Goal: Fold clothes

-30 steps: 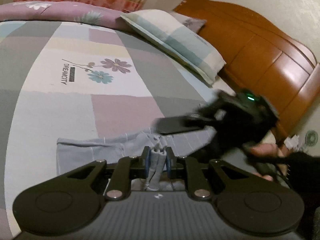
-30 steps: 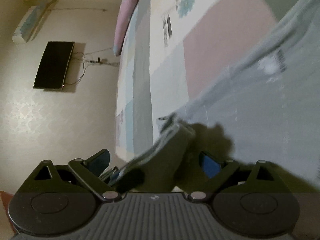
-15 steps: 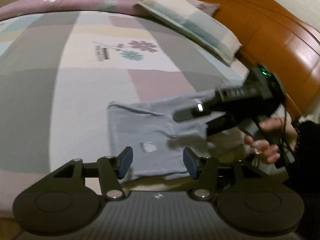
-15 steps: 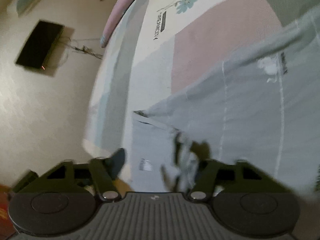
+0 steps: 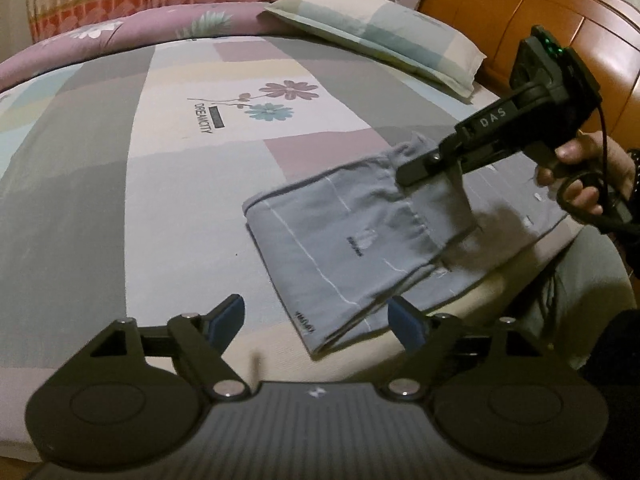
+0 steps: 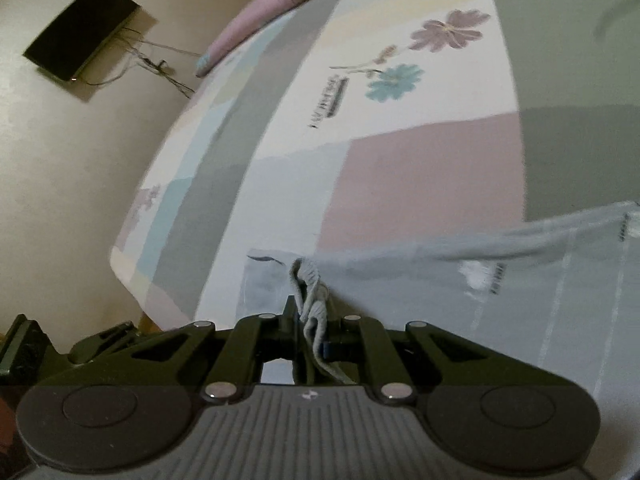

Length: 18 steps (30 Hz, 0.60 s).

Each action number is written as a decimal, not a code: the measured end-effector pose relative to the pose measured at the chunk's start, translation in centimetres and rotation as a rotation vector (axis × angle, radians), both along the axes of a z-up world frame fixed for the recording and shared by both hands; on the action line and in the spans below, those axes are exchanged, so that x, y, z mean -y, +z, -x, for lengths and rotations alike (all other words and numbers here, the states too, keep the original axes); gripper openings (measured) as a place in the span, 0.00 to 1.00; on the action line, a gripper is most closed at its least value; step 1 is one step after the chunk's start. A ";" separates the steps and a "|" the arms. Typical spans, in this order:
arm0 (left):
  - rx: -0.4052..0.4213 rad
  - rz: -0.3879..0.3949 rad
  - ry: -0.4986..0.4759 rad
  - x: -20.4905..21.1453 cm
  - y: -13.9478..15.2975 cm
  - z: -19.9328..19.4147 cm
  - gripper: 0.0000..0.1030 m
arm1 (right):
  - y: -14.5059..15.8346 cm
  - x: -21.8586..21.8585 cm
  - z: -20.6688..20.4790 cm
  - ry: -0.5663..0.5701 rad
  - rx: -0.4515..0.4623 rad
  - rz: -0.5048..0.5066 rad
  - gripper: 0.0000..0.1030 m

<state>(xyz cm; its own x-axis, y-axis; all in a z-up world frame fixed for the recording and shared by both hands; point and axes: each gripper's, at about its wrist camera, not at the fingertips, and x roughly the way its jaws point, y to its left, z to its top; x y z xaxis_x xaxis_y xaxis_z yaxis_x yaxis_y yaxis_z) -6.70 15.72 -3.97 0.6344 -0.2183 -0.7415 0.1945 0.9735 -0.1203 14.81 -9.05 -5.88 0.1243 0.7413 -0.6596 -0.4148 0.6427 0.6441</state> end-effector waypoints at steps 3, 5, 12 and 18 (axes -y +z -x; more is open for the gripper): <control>0.003 -0.031 0.005 0.0 -0.2 -0.5 0.80 | -1.0 0.8 0.5 -0.005 -0.022 0.040 0.12; 0.004 -0.032 0.003 0.0 -0.2 -1.1 0.80 | -1.7 1.3 0.6 -0.018 -0.037 0.053 0.12; 0.047 -0.047 -0.025 0.9 0.3 -4.4 0.83 | -2.7 1.4 0.9 -0.037 -0.058 0.096 0.15; 0.075 -0.094 -0.162 3.8 -0.3 -7.4 0.84 | -2.1 2.2 1.2 -0.059 0.016 0.152 0.43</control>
